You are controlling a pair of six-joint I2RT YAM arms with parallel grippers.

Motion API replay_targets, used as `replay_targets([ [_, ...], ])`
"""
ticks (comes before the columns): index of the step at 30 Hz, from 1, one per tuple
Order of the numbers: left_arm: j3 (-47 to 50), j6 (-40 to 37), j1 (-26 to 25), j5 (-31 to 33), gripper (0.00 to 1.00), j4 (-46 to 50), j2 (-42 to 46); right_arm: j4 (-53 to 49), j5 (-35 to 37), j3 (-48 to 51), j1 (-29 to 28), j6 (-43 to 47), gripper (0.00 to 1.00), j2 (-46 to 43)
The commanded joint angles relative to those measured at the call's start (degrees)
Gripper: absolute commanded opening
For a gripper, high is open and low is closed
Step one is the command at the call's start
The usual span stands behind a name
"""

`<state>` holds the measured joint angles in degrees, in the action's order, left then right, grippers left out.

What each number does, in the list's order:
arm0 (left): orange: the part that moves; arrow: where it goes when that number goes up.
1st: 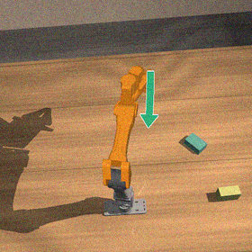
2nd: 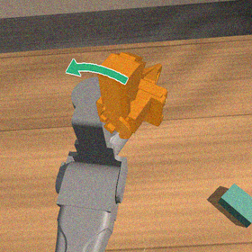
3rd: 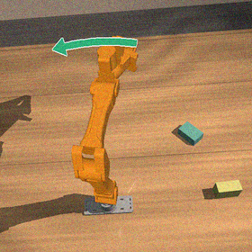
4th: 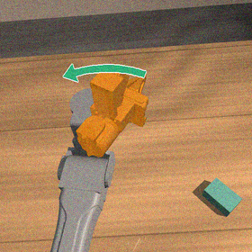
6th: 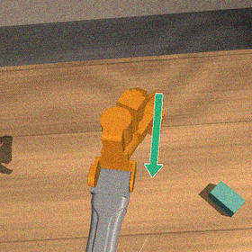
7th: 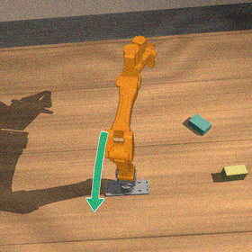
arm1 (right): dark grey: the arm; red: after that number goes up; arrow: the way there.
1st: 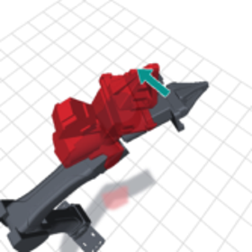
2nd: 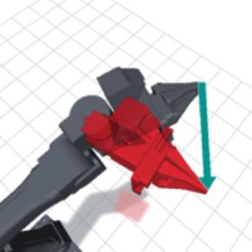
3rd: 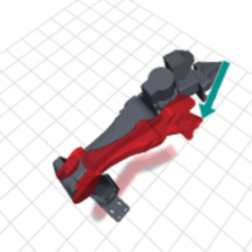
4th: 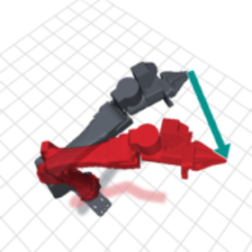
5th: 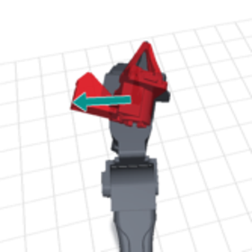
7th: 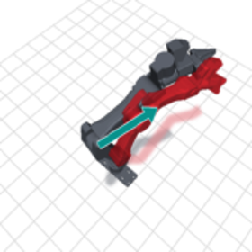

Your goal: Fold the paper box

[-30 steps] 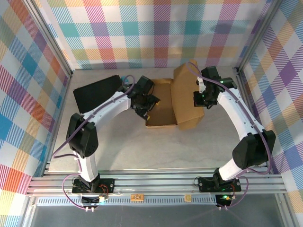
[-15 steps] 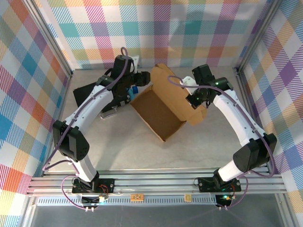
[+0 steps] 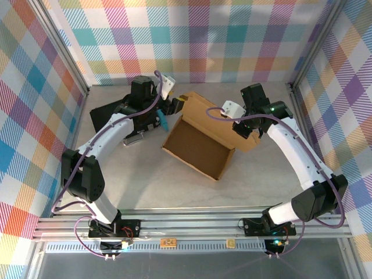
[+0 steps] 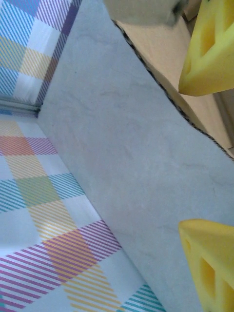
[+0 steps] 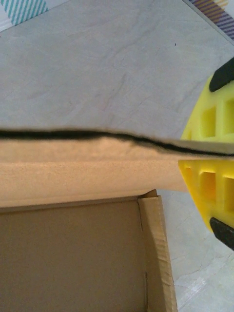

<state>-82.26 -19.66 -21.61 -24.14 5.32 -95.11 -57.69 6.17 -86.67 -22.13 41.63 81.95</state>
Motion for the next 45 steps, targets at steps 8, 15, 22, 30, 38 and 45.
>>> replay_targets([
  [8, 2.6, -1.7, -2.6, -3.6, 0.60, -0.9, 0.6, 2.1, -2.1, -2.6, 0.1, 2.1, 0.00, 1.8],
  [15, 1.9, 1.0, -4.8, 2.0, 0.43, -1.6, -0.8, 3.3, -1.8, -3.4, 0.1, 1.1, 0.00, 2.9],
  [22, 0.7, 5.7, -9.0, 12.7, 0.07, -0.8, -3.4, 4.7, -2.3, -4.7, -0.4, -2.5, 0.00, 4.1],
  [30, 2.5, 17.8, -11.6, 30.8, 0.00, -3.2, -5.9, 6.8, 0.6, -5.1, -4.1, -7.5, 0.00, 5.9],
  [38, 18.0, 26.9, -11.7, 39.1, 0.00, -22.5, -3.7, 3.4, 2.0, -9.3, -4.9, -25.3, 0.46, 9.8],
  [45, 24.1, 23.4, -11.6, 38.1, 0.00, -30.8, -1.5, 0.8, 2.1, -14.4, 0.0, -41.3, 0.66, 8.0],
])
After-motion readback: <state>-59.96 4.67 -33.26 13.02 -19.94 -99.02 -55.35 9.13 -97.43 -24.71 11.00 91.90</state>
